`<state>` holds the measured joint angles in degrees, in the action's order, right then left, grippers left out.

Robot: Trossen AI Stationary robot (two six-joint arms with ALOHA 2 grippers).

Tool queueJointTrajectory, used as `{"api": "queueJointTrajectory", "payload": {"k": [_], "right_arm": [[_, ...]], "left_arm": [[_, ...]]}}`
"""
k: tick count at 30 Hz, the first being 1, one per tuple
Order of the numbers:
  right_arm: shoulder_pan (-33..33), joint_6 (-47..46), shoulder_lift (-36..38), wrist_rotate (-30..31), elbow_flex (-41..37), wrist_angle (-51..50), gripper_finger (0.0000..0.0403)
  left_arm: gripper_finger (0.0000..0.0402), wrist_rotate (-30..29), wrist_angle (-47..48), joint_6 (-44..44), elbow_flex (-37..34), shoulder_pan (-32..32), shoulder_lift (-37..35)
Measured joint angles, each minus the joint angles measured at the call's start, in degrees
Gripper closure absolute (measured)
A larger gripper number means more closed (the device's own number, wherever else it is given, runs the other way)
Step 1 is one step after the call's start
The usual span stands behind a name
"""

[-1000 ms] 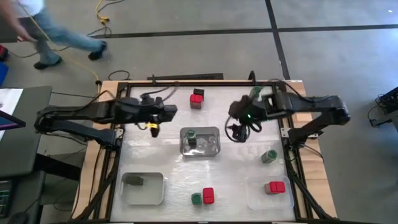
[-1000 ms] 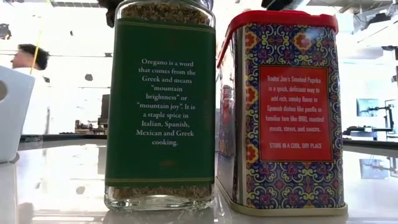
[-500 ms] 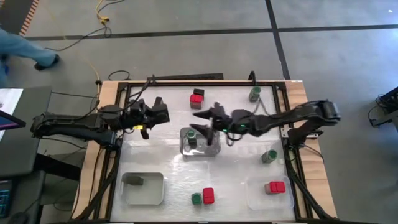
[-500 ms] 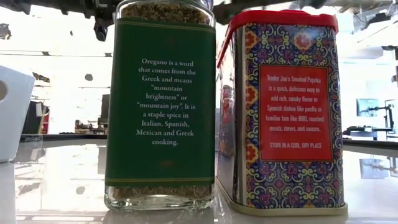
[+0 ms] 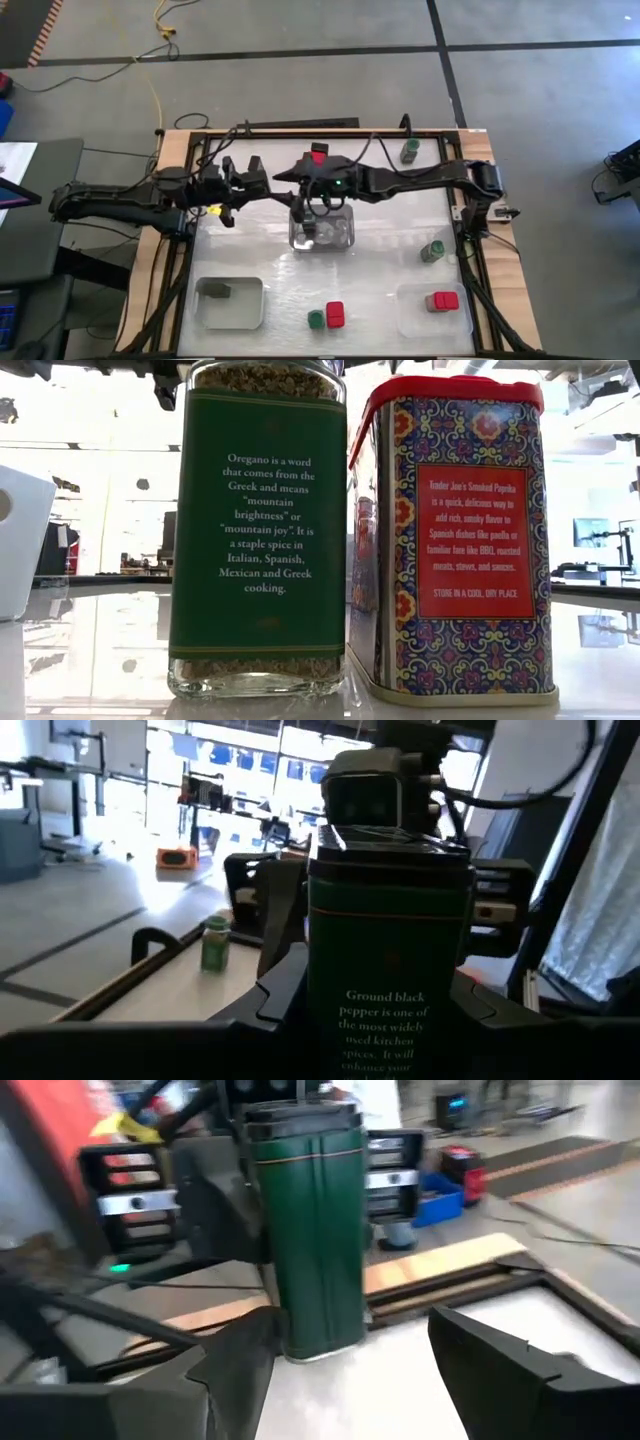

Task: Sort spices by type
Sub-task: Put the right black seasoning can into the grey bin

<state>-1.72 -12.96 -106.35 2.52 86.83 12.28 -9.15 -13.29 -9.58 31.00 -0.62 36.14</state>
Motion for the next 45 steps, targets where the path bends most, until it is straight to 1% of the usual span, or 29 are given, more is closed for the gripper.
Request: {"api": "queueJointTrajectory", "payload": {"k": [1, 6, 13, 20, 26, 30, 36, 45], "right_arm": [[-0.04, 0.05, -0.57, -0.89, 0.78, 0.01, 0.0111], [0.10, 2.08, -0.96, -1.11, 1.79, -1.18, 0.0111], [0.15, 3.40, -0.96, -1.11, 1.83, -1.20, 0.0112], [0.16, 3.42, -0.90, -1.16, 1.83, 0.62, 0.0128], [0.18, 3.44, -0.90, -2.59, 1.83, 0.42, 0.0142], [0.18, 3.46, -0.90, -2.62, 1.83, 0.51, 0.0170], [0.18, 3.59, -0.87, -3.25, 1.83, -0.45, 0.0257], [0.18, 3.55, -0.85, -3.17, 1.83, -0.54, 0.0260]], "left_arm": [[0.0281, 0.11, -0.18, -0.13, 0.00, 0.00, -0.07], [0.0281, 2.00, -0.40, 0.08, 0.02, 0.02, -0.36], [0.0281, 1.87, -0.97, 0.07, 0.04, -0.07, -0.44], [0.0281, 1.75, -1.47, 0.02, 0.07, -0.07, 0.25], [0.0281, 1.68, -4.60, -0.09, 0.11, -0.07, 2.14], [0.0281, 1.70, -4.55, -0.11, 0.11, -0.04, 3.28], [0.0281, 1.84, -4.47, -0.72, 0.11, -0.02, 3.56], [0.0281, 1.99, -4.07, -0.72, 0.11, -0.02, 3.56]]}}
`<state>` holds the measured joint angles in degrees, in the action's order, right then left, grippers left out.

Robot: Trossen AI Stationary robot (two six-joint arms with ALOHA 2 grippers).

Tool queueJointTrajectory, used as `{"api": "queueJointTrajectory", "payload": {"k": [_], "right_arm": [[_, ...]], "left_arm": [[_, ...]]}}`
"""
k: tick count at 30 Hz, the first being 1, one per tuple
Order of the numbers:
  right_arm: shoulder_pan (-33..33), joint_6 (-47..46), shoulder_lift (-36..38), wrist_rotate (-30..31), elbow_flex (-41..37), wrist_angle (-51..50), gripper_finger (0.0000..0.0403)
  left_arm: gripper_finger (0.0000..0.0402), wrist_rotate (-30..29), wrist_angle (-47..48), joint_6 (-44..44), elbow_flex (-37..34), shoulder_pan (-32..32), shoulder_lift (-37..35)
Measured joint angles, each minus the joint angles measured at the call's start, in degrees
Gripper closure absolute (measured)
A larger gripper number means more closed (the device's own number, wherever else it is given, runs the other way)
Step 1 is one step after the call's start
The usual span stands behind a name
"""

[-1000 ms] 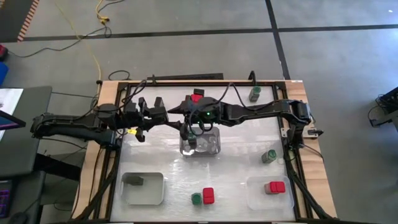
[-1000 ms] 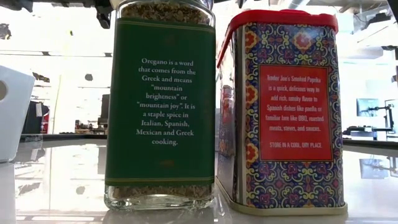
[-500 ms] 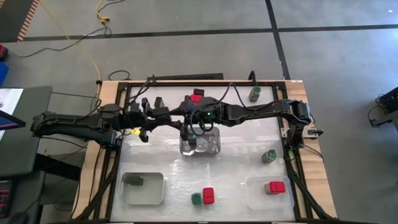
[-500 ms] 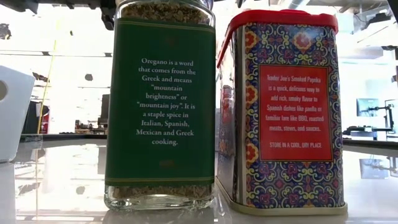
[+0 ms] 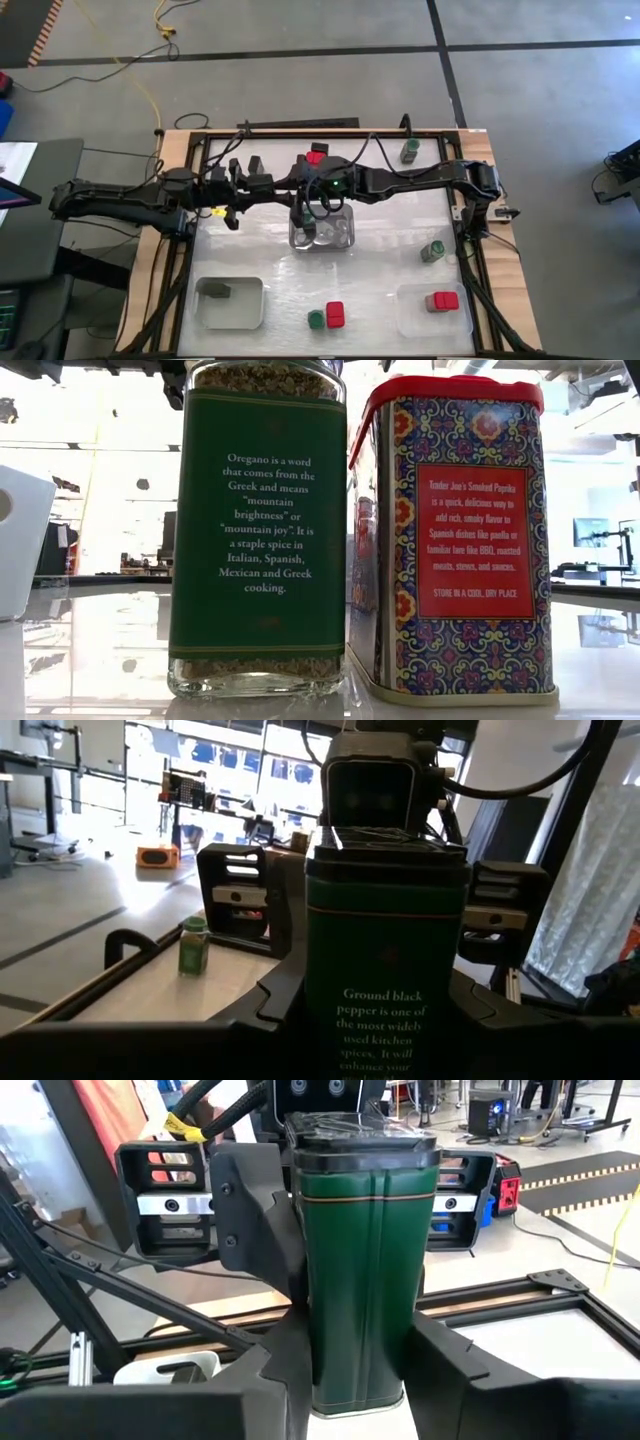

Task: Sort spices by type
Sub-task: Put the right black seasoning can into the grey bin

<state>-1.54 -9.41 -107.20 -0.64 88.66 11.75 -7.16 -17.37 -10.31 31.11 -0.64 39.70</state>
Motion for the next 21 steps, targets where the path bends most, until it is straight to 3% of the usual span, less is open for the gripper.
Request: {"api": "queueJointTrajectory", "payload": {"k": [11, 21], "right_arm": [[0.00, 0.02, 0.00, 0.32, 0.00, -0.65, 0.0258], [-0.04, -0.15, -0.11, 0.76, -0.02, -1.59, 0.0256]], "left_arm": [[0.0274, -0.54, 0.00, 0.93, -0.02, 0.00, 0.04], [0.0198, -2.01, -0.13, 0.63, -0.04, -0.07, 0.04]]}}
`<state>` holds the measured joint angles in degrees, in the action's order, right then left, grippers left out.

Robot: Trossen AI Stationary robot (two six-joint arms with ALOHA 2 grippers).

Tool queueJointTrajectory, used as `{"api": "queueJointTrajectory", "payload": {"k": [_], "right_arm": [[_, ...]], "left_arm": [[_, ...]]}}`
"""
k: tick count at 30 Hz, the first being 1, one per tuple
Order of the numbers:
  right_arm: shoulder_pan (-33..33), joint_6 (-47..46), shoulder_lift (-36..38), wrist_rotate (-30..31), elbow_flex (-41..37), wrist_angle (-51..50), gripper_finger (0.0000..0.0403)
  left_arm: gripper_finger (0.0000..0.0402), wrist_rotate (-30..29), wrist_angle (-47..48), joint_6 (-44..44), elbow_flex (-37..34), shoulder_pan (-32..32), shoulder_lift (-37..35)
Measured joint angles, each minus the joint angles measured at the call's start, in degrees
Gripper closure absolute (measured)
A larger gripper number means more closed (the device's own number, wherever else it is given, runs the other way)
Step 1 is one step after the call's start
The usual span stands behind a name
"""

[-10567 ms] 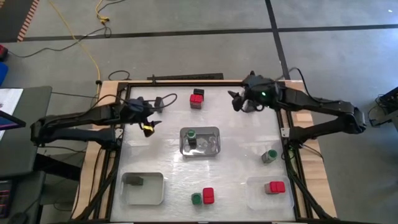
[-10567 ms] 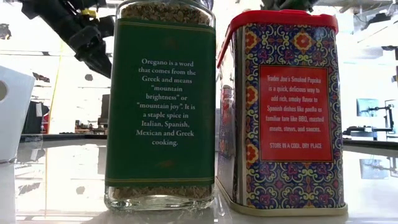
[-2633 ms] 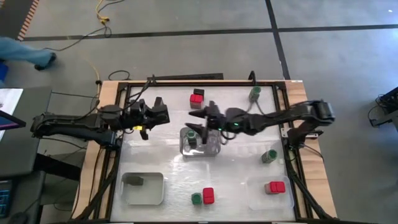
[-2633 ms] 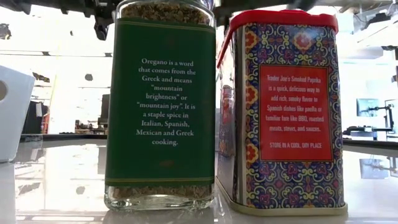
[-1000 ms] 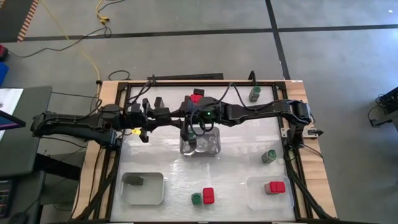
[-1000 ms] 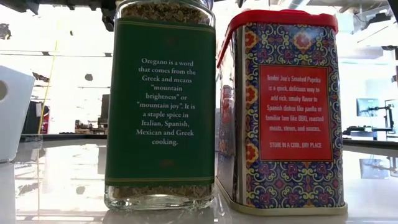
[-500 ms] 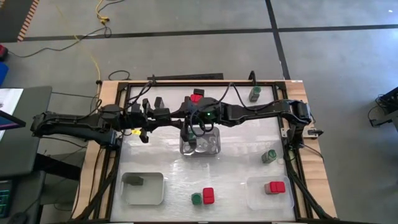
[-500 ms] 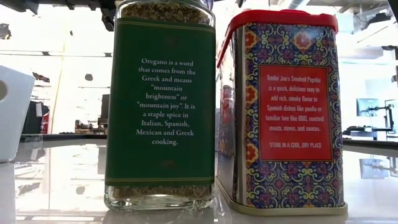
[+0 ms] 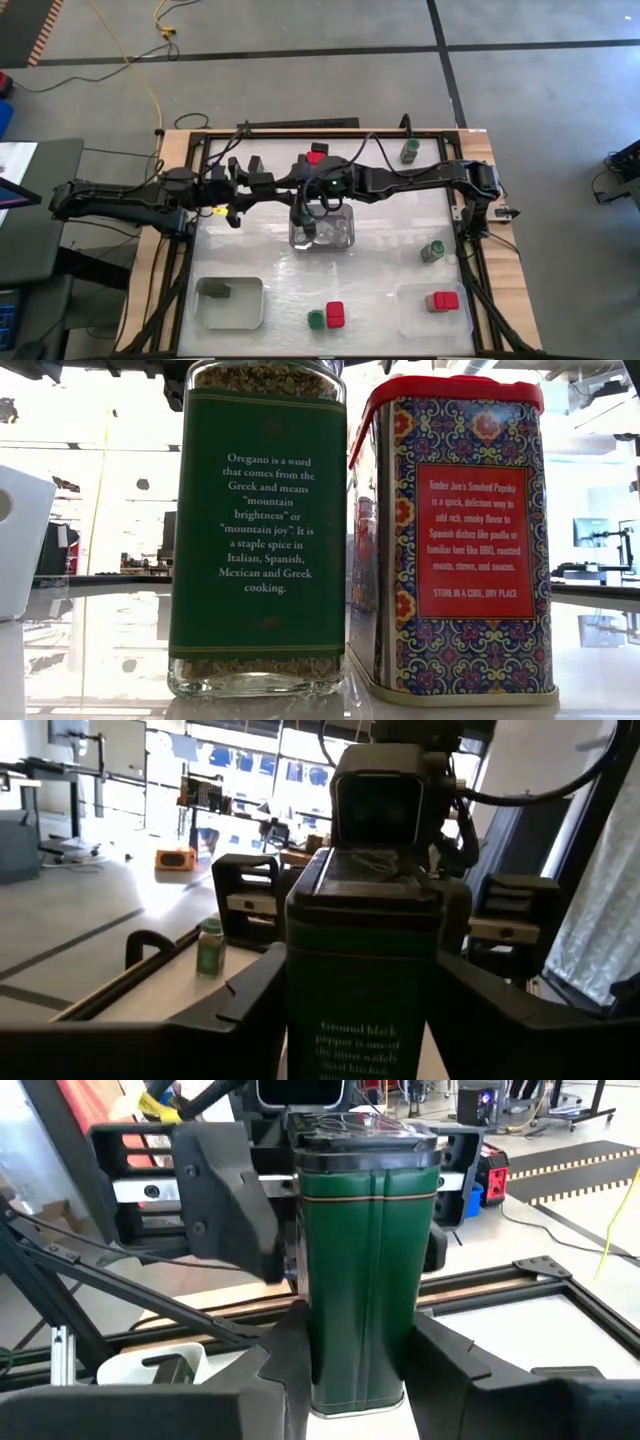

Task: Sort spices by type
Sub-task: Put the right black seasoning can into the grey bin

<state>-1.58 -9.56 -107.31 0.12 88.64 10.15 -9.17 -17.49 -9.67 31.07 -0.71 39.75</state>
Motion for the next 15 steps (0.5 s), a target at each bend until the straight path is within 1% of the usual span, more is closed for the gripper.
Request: {"api": "queueJointTrajectory", "payload": {"k": [4, 6, 9, 12, 15], "right_arm": [[-0.36, 0.09, 0.01, -0.04, 0.00, -0.87, 0.0254], [-0.57, 0.79, 0.39, -0.32, 0.00, -2.28, 0.0254], [-0.77, 1.05, 0.73, -0.44, 0.02, -3.71, 0.0255], [-0.82, 1.21, 1.13, -0.40, 0.00, -5.28, 0.0256], [-0.98, 1.04, 1.22, -0.27, 0.00, -6.05, 0.0253]], "left_arm": [[0.0190, 0.21, 0.06, -1.92, 0.00, 0.00, -0.07], [0.0190, 1.40, 0.32, -3.16, 0.00, 0.00, -0.38], [0.0189, 1.92, 1.73, -2.08, 0.04, -0.11, -1.25], [0.0189, 1.99, 9.39, -1.07, 2.75, -0.98, -2.93], [0.0189, -0.05, 22.14, -0.53, 8.64, -2.54, -4.76]]}}
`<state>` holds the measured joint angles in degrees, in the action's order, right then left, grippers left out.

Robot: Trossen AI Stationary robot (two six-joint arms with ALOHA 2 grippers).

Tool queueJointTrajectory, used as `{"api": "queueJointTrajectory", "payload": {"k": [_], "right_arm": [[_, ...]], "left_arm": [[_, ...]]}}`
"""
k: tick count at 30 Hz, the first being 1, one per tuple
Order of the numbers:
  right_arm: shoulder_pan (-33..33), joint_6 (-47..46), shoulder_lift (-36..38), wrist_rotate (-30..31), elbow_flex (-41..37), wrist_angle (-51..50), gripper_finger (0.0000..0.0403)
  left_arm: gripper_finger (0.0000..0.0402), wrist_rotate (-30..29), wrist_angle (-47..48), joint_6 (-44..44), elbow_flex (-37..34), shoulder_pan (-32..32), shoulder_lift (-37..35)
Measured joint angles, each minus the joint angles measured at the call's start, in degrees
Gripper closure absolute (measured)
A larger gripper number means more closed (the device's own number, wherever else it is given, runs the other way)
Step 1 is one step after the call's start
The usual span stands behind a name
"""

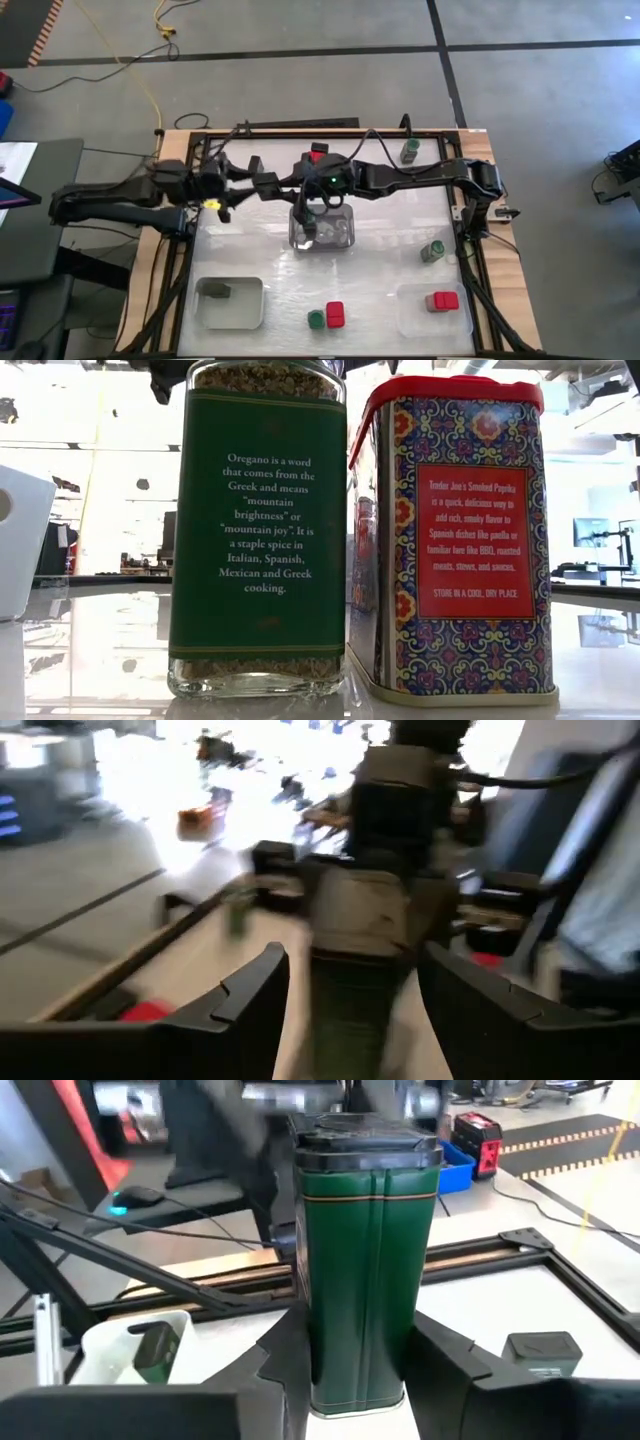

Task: Sort spices by type
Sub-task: Put the right black seasoning can into the grey bin

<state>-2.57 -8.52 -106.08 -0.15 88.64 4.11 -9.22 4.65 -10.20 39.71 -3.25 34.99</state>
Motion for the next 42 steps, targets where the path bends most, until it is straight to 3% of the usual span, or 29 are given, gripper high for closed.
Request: {"api": "queueJointTrajectory", "payload": {"k": [8, 13, 17, 24, 27, 42], "right_arm": [[0.22, -0.01, 0.00, 0.12, 0.00, -2.20, 0.0255], [0.66, 0.03, 0.00, 0.04, 0.00, -2.20, 0.0253], [0.63, 0.05, 0.00, 0.04, 0.00, -2.51, 0.0254], [0.69, 2.44, 0.00, 0.05, 0.00, -2.75, 0.0253], [0.69, 2.99, 0.00, 0.08, 0.00, -3.35, 0.0254], [0.18, 3.22, -0.09, 0.48, -0.07, -6.43, 0.0254]], "left_arm": [[0.0189, -4.43, 31.34, 7.60, 21.54, -3.36, 3.08], [0.0189, -4.29, 41.81, 13.87, 33.51, -3.87, 11.24], [0.0189, -2.40, 46.14, 18.48, 39.17, -3.89, 18.63], [0.0189, -1.32, 47.34, 20.20, 43.50, -4.04, 27.90], [0.0189, 3.13, 47.41, 18.98, 43.93, -4.80, 30.05], [0.0189, 8.14, 49.08, 15.42, 43.92, -6.38, 32.21]]}}
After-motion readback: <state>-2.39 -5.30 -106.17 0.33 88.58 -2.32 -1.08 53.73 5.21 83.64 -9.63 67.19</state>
